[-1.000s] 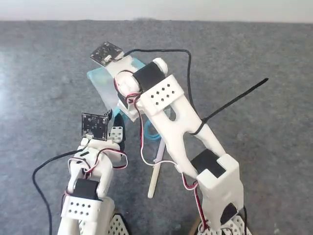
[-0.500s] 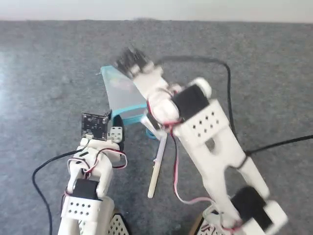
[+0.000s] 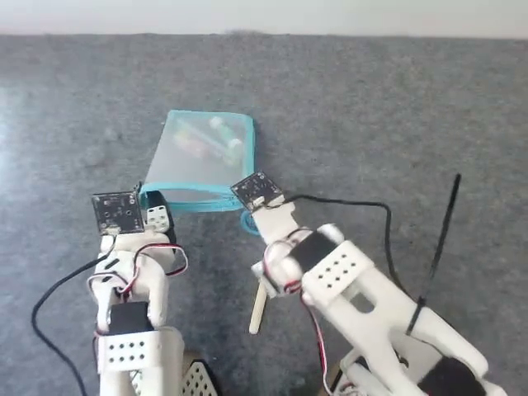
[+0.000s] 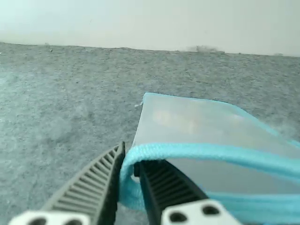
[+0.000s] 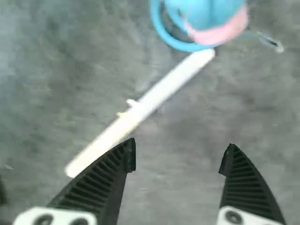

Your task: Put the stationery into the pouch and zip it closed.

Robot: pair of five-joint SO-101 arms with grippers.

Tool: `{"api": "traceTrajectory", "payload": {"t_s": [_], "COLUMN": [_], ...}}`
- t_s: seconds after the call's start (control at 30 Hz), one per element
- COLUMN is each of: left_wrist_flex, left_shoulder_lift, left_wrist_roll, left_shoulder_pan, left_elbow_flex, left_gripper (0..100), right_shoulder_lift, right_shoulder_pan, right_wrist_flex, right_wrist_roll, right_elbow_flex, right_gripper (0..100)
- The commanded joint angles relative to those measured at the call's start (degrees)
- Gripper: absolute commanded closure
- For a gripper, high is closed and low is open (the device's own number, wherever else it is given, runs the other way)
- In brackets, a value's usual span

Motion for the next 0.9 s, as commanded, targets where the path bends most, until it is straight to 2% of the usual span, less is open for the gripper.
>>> {"api": "traceTrajectory", "payload": {"t_s": [0.0, 0.1, 0.27, 0.57, 0.73, 0.87], "left_wrist_flex": [-2.1, -2.1, -2.1, -1.9, -2.0, -1.9], "left_shoulder_lift": [-0.4, -0.4, -0.4, -0.4, -0.4, -0.4], "left_wrist_roll": [1.5, 1.5, 1.5, 1.4, 1.4, 1.4], "left_shoulder_pan": [-0.6, -0.6, -0.5, 1.7, 1.8, 1.8], "left_elbow_flex": [-4.1, -4.1, -4.0, -3.8, -3.8, -3.8], "left_gripper": [99, 99, 99, 99, 99, 99], "right_shoulder_lift": [3.6, 7.2, 14.5, 23.5, 24.2, 26.5], "right_shoulder_pan": [-5.4, -6.3, -6.2, -6.2, -6.3, -5.5], "right_wrist_flex": [-1.9, -2.7, -3.2, -10.4, -10.0, -8.7], "right_wrist_roll": [-13.0, -17.1, -17.2, -17.2, -21.0, -21.1], "right_elbow_flex": [-0.5, -2.7, -4.7, -5.1, -7.2, -7.1], "right_gripper": [70.4, 70.4, 70.6, 70.6, 70.7, 71.6]}}
